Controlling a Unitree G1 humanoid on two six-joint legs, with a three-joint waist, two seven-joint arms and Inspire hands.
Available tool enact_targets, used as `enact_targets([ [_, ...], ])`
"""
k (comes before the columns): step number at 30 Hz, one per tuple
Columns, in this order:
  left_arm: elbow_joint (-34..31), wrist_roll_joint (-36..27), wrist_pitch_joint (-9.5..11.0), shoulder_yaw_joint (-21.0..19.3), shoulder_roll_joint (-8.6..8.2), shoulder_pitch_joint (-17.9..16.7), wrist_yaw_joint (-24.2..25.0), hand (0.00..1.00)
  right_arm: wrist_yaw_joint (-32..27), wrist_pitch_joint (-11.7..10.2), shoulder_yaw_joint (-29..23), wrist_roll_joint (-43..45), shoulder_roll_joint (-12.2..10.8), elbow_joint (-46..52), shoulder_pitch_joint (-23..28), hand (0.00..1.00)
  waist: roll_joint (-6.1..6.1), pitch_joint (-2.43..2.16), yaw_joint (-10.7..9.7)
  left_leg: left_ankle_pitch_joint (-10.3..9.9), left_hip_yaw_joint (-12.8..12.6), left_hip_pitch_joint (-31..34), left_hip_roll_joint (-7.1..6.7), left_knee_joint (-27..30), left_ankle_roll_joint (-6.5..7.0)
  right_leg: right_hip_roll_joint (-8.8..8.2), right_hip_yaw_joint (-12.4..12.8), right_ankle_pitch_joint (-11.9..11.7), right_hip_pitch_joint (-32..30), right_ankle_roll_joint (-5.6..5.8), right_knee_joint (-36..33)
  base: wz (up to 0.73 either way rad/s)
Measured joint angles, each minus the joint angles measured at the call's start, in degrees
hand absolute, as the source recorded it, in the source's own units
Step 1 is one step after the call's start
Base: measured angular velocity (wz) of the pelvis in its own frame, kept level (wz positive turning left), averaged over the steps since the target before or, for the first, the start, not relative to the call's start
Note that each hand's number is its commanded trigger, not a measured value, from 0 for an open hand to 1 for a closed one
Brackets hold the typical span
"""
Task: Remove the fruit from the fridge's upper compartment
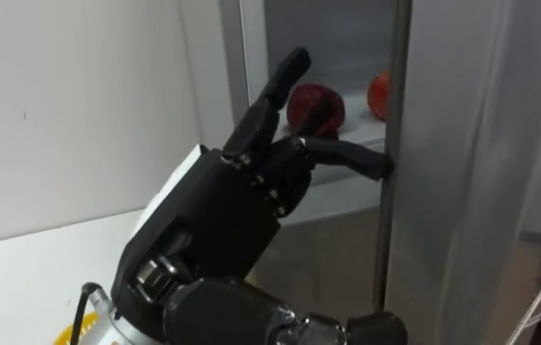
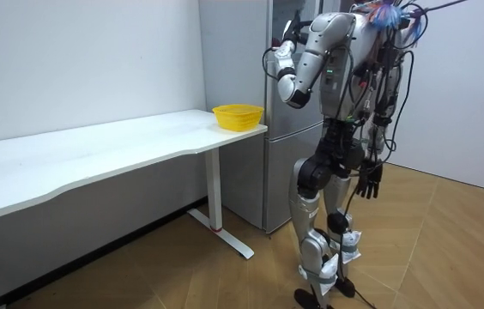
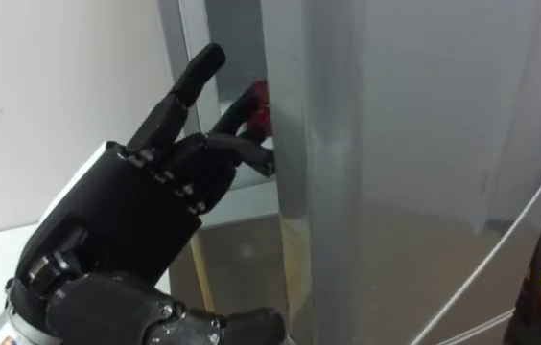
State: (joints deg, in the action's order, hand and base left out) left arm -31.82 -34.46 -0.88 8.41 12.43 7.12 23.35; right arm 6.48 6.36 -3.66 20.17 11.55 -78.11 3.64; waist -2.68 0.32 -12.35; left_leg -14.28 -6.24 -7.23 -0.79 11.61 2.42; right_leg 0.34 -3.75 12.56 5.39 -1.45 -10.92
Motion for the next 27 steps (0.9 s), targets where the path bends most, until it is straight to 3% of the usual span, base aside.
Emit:
enact_targets([
  [8, 0.45, -0.41, -0.31, 3.33, 0.10, 2.03, 1.13, 0.00, 0.56, 0.03, 0.00, -0.80, 0.00, -0.06, 0.32, 0.00, 0.02, 0.02, -0.45, 0.00, -2.25, -0.39, 0.16, -0.44, 0.00, 0.63, 2.25, -0.70, -0.50, 0.30, 0.19, -0.15],
  [12, 0.43, -0.44, -1.60, 4.25, 0.37, 2.19, 2.16, 0.00, 0.62, 0.05, -0.02, -1.71, 0.01, -0.03, 0.26, 0.00, 0.02, 0.02, -1.57, 0.00, -3.04, -0.58, 0.16, -0.49, 0.00, 0.74, 3.45, -0.87, -0.65, 0.49, 0.16, -0.11],
  [20, 0.43, 0.69, -3.90, 6.51, 2.59, 3.60, 2.83, 0.00, 2.17, 0.78, -0.09, -4.07, 0.25, -0.03, 0.32, 0.00, -0.23, 0.03, -2.96, -0.02, -3.26, -0.75, 0.21, -1.20, 0.03, 0.87, 4.45, -1.20, -1.17, 0.56, 0.15, -0.07],
  [24, 0.55, 0.98, -4.52, 6.69, 5.16, 3.64, 3.18, 0.00, 2.37, 0.69, -0.05, -4.73, 0.48, 0.20, 0.27, 0.00, -0.94, 0.16, -3.24, -0.02, -4.59, -0.60, 0.48, -1.34, 0.04, 0.95, 5.04, -1.56, -1.66, 0.41, 0.19, -0.13],
  [27, 0.55, 0.87, -4.65, 6.69, 5.36, 4.87, 3.16, 0.00, 2.33, 0.70, -0.08, -5.58, 0.59, -0.05, 0.33, 0.00, -1.22, 0.28, -3.39, -0.02, -4.67, -0.64, 0.49, -1.32, 0.04, 0.97, 5.17, -1.56, -1.67, 0.39, 0.25, -0.02],
])
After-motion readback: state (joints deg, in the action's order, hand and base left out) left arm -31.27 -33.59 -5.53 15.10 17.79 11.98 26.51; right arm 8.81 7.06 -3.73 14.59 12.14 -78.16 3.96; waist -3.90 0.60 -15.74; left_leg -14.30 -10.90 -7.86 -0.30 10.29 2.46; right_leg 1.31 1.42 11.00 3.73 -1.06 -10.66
